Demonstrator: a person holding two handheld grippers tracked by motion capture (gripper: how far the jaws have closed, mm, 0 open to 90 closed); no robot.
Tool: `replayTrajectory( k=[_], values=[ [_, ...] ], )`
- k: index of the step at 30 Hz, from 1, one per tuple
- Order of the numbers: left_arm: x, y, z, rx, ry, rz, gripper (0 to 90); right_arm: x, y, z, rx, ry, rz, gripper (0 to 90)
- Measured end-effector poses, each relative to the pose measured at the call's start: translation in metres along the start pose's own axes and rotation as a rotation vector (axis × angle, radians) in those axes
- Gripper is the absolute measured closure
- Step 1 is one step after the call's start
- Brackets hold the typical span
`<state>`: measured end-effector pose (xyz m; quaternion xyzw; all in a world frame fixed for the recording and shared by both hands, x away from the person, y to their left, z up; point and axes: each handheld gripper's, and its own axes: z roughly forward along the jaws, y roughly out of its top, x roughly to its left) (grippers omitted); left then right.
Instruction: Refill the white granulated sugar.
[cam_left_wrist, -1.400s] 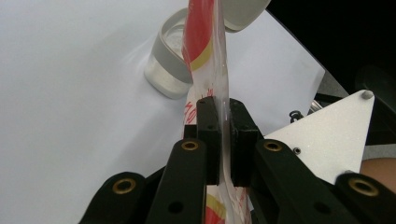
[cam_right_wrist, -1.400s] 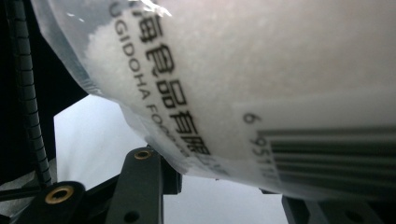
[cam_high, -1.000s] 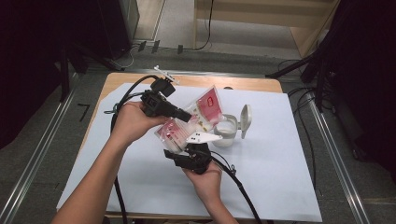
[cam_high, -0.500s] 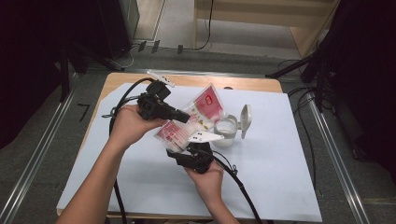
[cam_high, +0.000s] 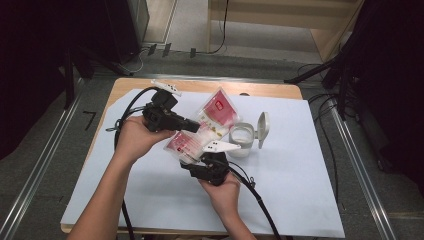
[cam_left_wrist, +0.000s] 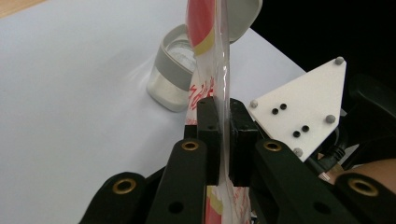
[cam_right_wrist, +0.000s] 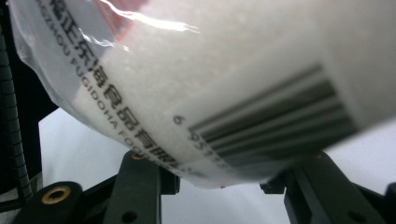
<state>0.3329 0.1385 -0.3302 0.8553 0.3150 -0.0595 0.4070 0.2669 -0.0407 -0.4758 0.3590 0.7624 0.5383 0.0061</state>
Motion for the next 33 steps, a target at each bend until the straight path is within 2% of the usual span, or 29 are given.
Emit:
replayTrajectory(
  k=[3,6,21,24,27,33],
  values=[
    [0.002,-0.004,-0.002,-0.013,-0.016,-0.015,87.2,-0.002,0.000,-0.001,0.004,-0.005,0.011,59.4],
    [0.004,-0.008,-0.003,-0.026,-0.012,-0.022,87.4,-0.002,-0.001,0.000,0.009,-0.013,0.006,59.3],
    [0.004,-0.023,-0.012,-0.065,-0.017,-0.017,88.0,-0.011,-0.002,-0.001,0.016,-0.024,0.045,59.4],
    [0.005,-0.026,-0.014,-0.059,-0.001,-0.019,88.4,-0.012,-0.002,-0.002,0.015,-0.031,0.047,59.9],
    [0.006,-0.028,-0.014,-0.063,-0.014,-0.023,88.7,-0.013,-0.003,-0.002,0.021,-0.033,0.049,60.0],
    [0.007,-0.033,-0.013,-0.051,-0.014,-0.020,89.0,-0.016,-0.004,-0.001,0.034,-0.049,0.040,60.2]
  ],
)
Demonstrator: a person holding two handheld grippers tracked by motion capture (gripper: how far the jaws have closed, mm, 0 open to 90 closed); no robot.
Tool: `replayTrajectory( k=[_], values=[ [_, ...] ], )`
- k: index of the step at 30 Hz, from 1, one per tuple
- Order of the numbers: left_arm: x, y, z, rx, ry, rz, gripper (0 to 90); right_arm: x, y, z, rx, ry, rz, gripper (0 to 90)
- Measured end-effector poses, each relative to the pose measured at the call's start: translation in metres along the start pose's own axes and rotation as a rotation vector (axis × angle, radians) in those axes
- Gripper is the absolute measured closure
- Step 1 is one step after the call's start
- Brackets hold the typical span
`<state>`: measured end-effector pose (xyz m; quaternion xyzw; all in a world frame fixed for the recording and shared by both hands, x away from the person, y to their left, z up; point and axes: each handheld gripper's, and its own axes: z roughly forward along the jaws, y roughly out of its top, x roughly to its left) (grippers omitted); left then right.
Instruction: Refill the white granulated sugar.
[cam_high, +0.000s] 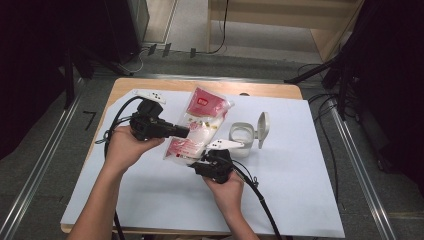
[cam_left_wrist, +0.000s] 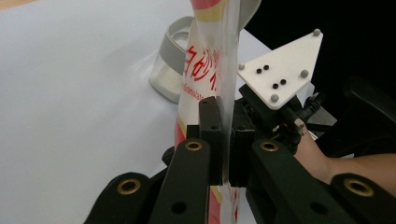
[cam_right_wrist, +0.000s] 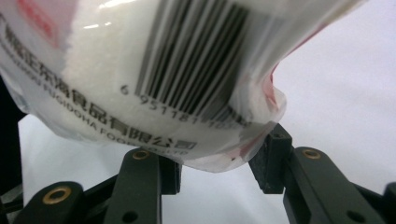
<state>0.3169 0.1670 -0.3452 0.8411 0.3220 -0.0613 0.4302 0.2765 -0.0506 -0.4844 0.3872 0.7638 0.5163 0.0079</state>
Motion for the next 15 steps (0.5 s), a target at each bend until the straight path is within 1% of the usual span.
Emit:
replayTrajectory(
  k=[1,2,4,5,7,9,10,12,13,15],
  values=[
    [-0.001,-0.001,0.000,-0.003,0.005,-0.005,89.1,-0.001,0.000,0.000,0.001,0.000,0.003,60.3],
    [0.000,-0.002,0.000,0.003,0.002,0.002,89.1,-0.001,0.000,0.000,0.005,-0.005,0.006,60.3],
    [0.000,-0.003,0.000,0.008,0.006,0.003,89.2,-0.003,0.000,0.000,0.008,-0.011,0.003,60.3],
    [-0.001,-0.005,0.000,0.005,0.003,-0.003,89.1,-0.004,0.000,0.000,0.009,-0.012,0.004,60.3],
    [-0.001,-0.006,0.000,0.008,0.001,0.001,89.3,-0.005,-0.001,-0.001,0.011,-0.014,0.010,60.4],
    [-0.002,-0.007,0.000,0.016,0.010,0.007,89.3,-0.006,-0.002,0.000,0.011,-0.015,0.016,60.4],
    [-0.003,-0.008,0.001,0.012,0.005,0.003,89.4,-0.007,-0.002,0.000,0.010,-0.017,0.019,60.5],
    [-0.004,-0.010,0.001,0.017,0.013,0.012,89.4,-0.009,-0.003,0.001,0.005,-0.012,0.036,60.5],
    [-0.004,-0.010,0.000,0.021,0.020,0.021,89.4,-0.009,-0.003,0.001,0.005,-0.013,0.040,60.5],
    [-0.005,-0.012,0.000,0.026,0.022,0.029,89.4,-0.010,-0.003,0.001,0.002,-0.016,0.042,60.5]
  ],
)
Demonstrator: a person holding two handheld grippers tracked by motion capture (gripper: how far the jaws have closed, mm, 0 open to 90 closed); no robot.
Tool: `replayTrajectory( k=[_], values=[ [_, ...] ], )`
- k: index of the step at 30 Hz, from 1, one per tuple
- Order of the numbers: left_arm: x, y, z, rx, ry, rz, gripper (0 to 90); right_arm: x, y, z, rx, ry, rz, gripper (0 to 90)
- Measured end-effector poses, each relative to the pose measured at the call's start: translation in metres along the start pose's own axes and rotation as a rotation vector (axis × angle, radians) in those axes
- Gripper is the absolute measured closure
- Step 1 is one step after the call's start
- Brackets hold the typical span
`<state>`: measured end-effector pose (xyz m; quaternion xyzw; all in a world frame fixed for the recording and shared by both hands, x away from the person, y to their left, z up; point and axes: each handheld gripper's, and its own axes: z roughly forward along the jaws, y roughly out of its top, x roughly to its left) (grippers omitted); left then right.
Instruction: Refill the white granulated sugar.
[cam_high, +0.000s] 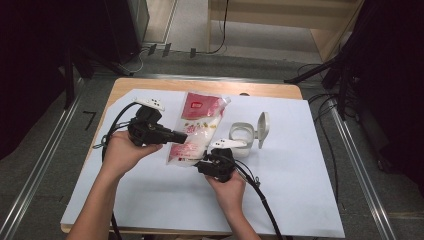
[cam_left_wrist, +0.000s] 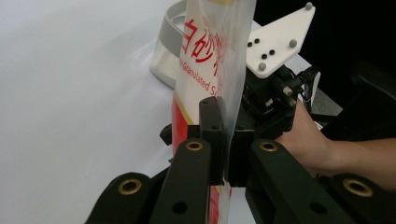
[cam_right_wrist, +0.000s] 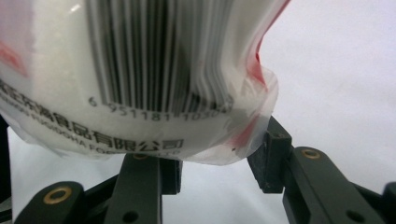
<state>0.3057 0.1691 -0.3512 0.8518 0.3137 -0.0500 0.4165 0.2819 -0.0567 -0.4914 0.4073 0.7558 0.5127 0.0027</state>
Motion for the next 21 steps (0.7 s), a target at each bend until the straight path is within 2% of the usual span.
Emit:
replayTrajectory(
  k=[5,7,9,16,18,21],
  values=[
    [-0.0017,-0.0037,0.0013,0.009,0.006,0.016,89.5,-0.0040,0.0005,-0.0029,-0.002,-0.023,-0.003,60.9],
    [-0.0034,-0.0055,0.0021,0.027,0.014,0.030,89.6,-0.0070,-0.0001,-0.0045,-0.007,-0.023,0.015,62.1],
    [-0.0050,-0.0075,0.0031,0.018,0.018,0.027,89.9,-0.0093,-0.0004,-0.0055,-0.004,-0.020,0.022,62.7],
    [-0.0044,-0.0097,0.0015,-0.004,0.036,0.023,90.0,-0.0066,-0.0011,-0.0026,0.013,-0.035,-0.020,64.6],
    [-0.0040,-0.0097,0.0017,-0.010,0.053,0.018,90.0,-0.0059,-0.0003,-0.0008,0.036,-0.039,-0.044,64.5],
    [-0.0022,-0.0102,0.0004,-0.016,0.051,0.005,90.0,-0.0025,0.0000,0.0024,0.062,-0.052,-0.071,63.6]
  ],
)
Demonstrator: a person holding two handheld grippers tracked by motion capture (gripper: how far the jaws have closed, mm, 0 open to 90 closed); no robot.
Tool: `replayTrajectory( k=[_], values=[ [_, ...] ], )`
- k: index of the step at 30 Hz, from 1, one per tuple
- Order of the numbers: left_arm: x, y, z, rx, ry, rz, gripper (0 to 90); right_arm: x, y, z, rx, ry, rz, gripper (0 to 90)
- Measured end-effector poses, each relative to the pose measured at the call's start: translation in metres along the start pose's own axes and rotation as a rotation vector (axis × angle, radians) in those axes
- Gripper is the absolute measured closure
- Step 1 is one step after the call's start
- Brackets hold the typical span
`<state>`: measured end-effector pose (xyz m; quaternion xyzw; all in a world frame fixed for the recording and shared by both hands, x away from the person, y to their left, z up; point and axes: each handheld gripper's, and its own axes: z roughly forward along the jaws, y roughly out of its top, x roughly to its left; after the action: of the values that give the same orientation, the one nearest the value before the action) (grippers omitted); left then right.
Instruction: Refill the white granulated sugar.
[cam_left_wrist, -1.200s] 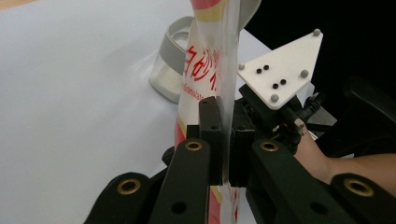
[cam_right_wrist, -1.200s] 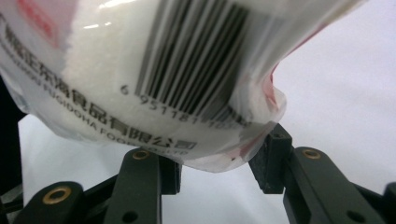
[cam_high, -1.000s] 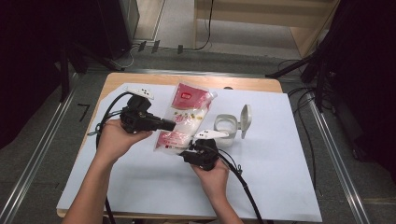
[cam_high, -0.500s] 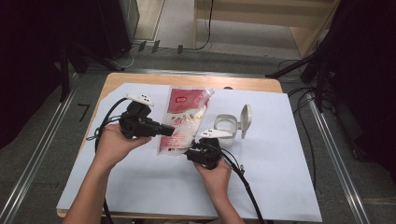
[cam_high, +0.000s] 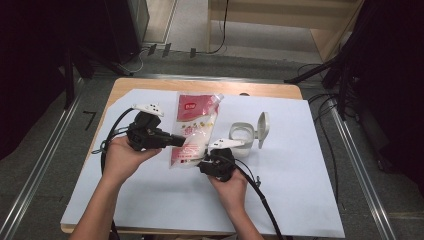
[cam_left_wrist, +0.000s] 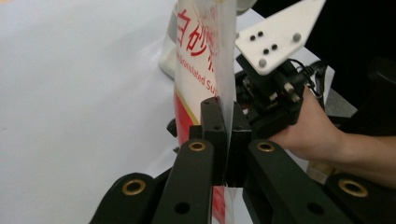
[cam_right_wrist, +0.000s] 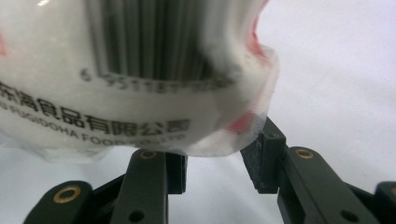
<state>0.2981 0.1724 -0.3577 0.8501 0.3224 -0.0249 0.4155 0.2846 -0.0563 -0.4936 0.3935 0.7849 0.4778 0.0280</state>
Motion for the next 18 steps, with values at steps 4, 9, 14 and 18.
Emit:
replayTrajectory(
  k=[4,9,14,18],
  values=[
    [0.001,-0.001,-0.005,-0.019,0.015,-0.010,90.0,0.001,0.001,0.000,-0.003,0.004,-0.022,64.2],
    [0.004,-0.001,-0.009,-0.037,0.024,-0.025,90.0,0.002,0.004,-0.002,-0.003,0.014,-0.033,63.9],
    [0.008,-0.003,-0.013,-0.041,0.076,-0.041,90.0,-0.001,0.005,-0.007,0.008,0.013,-0.039,63.8],
    [0.015,-0.007,-0.017,-0.056,0.098,-0.057,90.0,-0.003,0.008,-0.014,-0.003,0.040,-0.050,63.9]
  ],
)
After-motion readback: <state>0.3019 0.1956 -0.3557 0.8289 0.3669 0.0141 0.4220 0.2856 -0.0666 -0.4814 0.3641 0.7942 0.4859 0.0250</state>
